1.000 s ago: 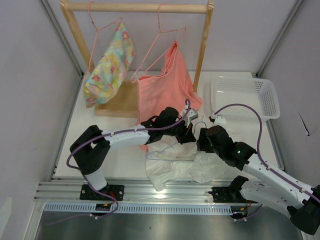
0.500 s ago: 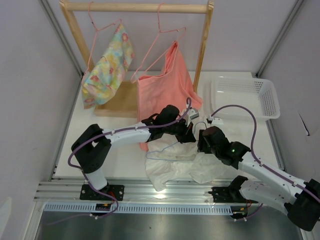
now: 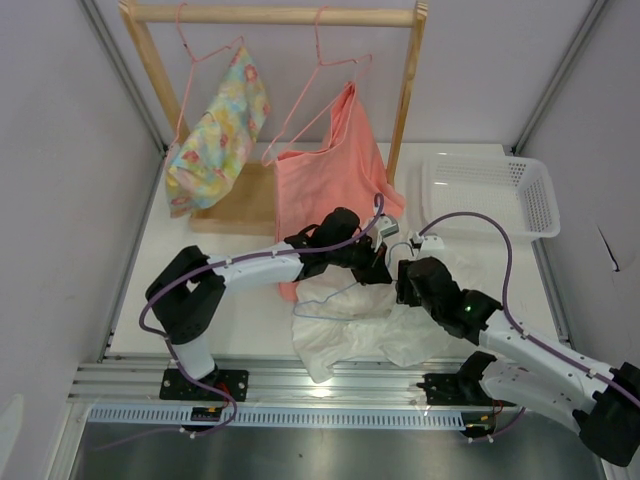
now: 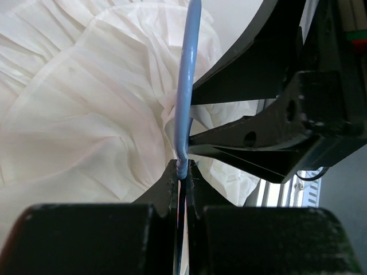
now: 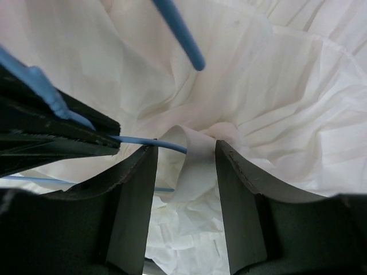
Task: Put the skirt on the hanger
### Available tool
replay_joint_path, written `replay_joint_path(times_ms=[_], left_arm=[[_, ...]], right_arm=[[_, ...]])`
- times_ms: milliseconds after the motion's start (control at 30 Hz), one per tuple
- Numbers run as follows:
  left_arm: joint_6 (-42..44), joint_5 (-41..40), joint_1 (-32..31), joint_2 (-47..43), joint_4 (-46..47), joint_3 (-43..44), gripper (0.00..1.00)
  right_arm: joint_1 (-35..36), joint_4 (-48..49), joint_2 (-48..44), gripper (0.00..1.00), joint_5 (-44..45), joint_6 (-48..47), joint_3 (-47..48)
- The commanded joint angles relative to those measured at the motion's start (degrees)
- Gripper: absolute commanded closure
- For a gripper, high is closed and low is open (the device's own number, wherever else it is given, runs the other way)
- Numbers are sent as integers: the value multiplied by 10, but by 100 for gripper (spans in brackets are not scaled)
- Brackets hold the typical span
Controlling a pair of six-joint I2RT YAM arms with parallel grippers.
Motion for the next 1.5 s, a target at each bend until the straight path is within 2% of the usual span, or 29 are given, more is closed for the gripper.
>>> replay_joint_path(times_ms=[0,100,167,367,467,567,700,900,1200,1467], left_arm=[[8,50,-8,10,-20,19,100],[6,39,-9,11,-24,20,100],[8,32,-9,13,-27,24,100],[10,29,-7,19,-27,18,100],[3,33,-7,18,-17,20,100],[3,26,-7,24,-27,33,100],[3,19,-7,33,-47,48,100],[11,15,5,47,-75,67,100],[32,36,23,69,-107,92,100],[37,64,27,67,-107,97,100]], right_arm=[[19,77,-34,49,45,-13,-4],[39,78,-42,49,55,-23,1],[56,76,-61,41,65,-18,1],[37,34,-84,34,84,12,26],[14,63,-73,37,16,-14,30],[6,61,-42,41,-3,-29,49],[11,20,-49,45,3,-14,47],[8,-23,-83,45,18,16,20],[20,-89,-82,49,36,91,16],[15,-21,-1,45,38,73,-3]])
